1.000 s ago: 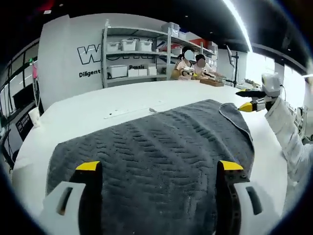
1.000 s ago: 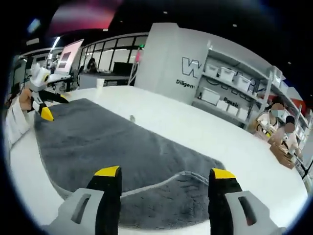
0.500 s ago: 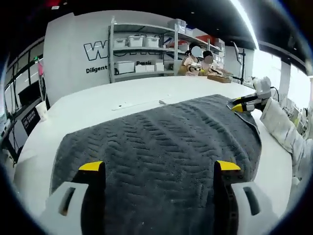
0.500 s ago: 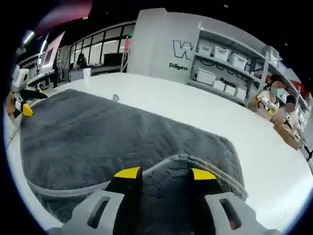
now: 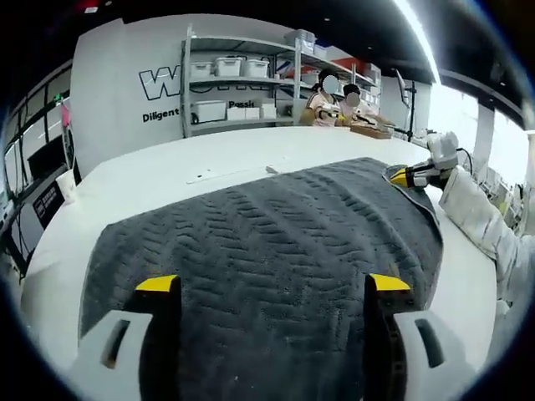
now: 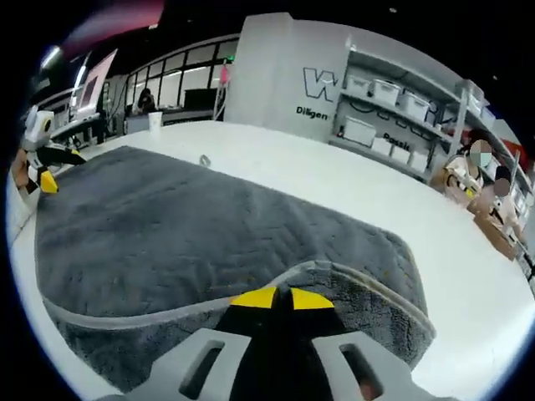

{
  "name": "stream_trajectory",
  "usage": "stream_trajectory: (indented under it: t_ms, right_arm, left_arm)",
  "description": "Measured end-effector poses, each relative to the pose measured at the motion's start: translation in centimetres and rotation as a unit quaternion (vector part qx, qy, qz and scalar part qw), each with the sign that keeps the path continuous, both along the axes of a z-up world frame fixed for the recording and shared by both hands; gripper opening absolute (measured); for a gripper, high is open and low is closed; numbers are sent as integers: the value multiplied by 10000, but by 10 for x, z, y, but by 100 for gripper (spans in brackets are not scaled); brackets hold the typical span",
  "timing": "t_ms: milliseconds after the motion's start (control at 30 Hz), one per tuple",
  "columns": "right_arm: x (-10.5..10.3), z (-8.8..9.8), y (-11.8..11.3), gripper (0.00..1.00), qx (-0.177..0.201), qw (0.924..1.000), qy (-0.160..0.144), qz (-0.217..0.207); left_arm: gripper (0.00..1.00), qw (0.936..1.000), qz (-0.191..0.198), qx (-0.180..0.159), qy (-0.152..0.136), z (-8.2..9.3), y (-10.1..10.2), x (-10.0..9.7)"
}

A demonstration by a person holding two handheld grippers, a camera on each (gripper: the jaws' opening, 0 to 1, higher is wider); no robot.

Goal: Open the folded towel by lifting each exposed corner and separating the folded layers until the towel lies flat within the target outline without major curled edges

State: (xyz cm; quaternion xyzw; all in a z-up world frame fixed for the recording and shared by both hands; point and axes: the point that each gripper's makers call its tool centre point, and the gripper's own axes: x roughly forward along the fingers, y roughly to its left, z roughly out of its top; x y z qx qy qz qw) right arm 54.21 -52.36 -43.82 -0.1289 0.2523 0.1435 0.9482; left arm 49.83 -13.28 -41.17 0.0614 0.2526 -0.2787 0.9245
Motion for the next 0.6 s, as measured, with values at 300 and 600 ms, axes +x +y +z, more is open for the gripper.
stream_trajectory:
  t_ms: [300,600]
  right_arm:
    - [-4,3,1,0,-14,10000,-75,-10]
    - [-18,27,3,0,316,9984,-453,-111]
  left_arm:
    - [89,10000,14,-4,16,0,3,-1]
    - [88,10000,63,-17,62,-2,7,0]
